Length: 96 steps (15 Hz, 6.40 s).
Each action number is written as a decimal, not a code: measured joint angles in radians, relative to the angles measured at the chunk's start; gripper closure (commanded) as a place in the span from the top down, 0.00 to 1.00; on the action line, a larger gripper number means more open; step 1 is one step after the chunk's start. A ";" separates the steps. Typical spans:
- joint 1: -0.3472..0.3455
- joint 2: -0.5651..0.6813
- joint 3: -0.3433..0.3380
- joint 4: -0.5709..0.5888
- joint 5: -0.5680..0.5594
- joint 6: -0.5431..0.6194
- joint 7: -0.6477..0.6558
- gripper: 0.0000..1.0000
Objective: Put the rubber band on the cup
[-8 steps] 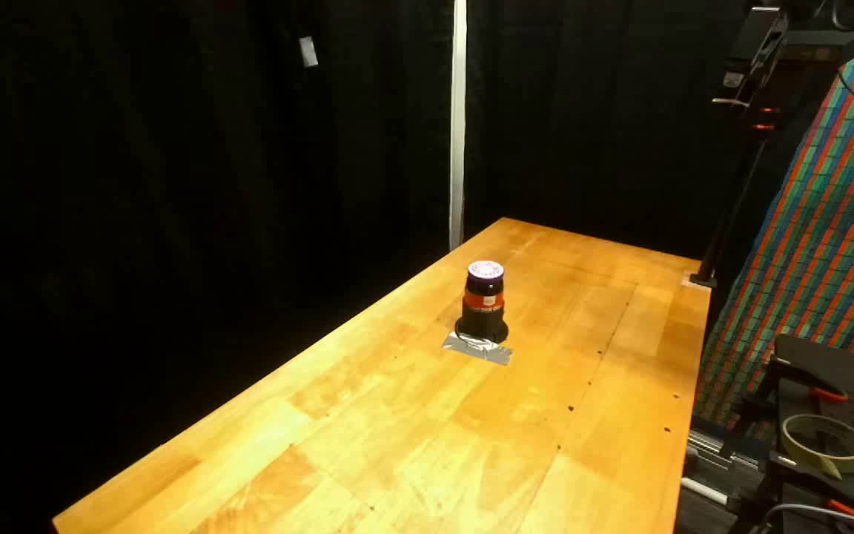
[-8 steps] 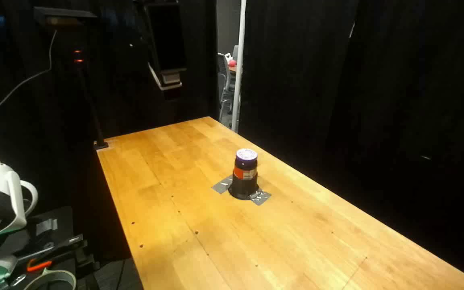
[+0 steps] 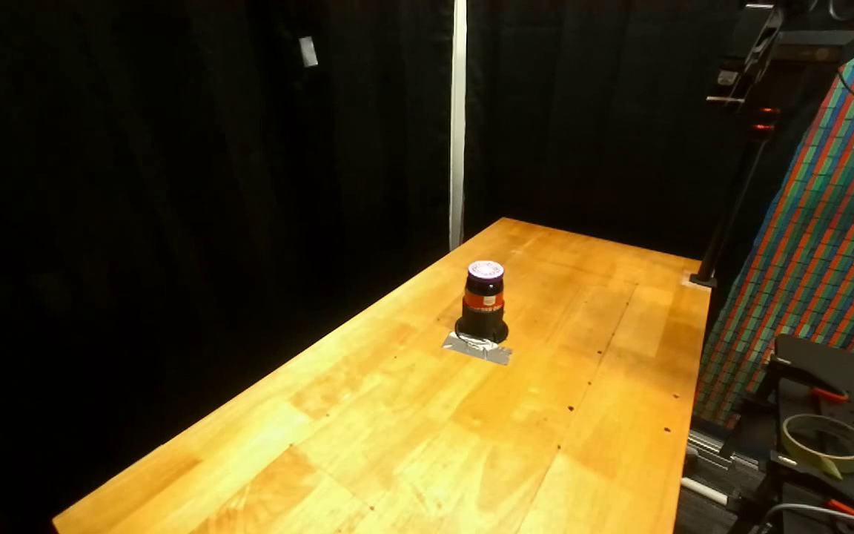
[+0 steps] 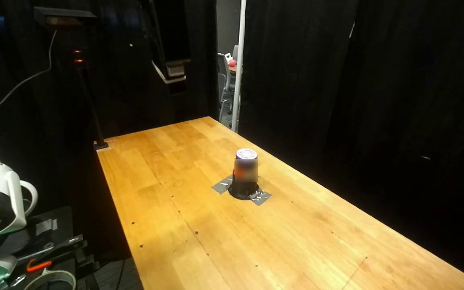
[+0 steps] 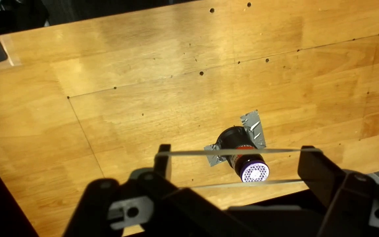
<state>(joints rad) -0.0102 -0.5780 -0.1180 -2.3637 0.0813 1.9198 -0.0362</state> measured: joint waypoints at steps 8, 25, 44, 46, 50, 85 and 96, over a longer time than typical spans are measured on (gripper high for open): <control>0.016 0.383 0.172 0.225 -0.083 0.136 0.104 1.00; 0.082 1.031 0.176 0.588 -0.053 0.461 0.102 1.00; 0.089 1.168 0.190 0.643 -0.014 0.530 0.103 1.00; 0.089 1.174 0.190 0.643 -0.014 0.564 0.104 1.00; 0.089 1.191 0.188 0.641 -0.015 0.593 0.104 1.00; 0.025 0.899 0.255 0.149 0.169 0.897 -0.001 0.02; -0.424 0.865 0.888 0.012 0.759 1.328 -0.511 0.00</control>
<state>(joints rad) -0.4346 0.2865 0.7699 -2.3521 0.8400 3.2481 -0.5476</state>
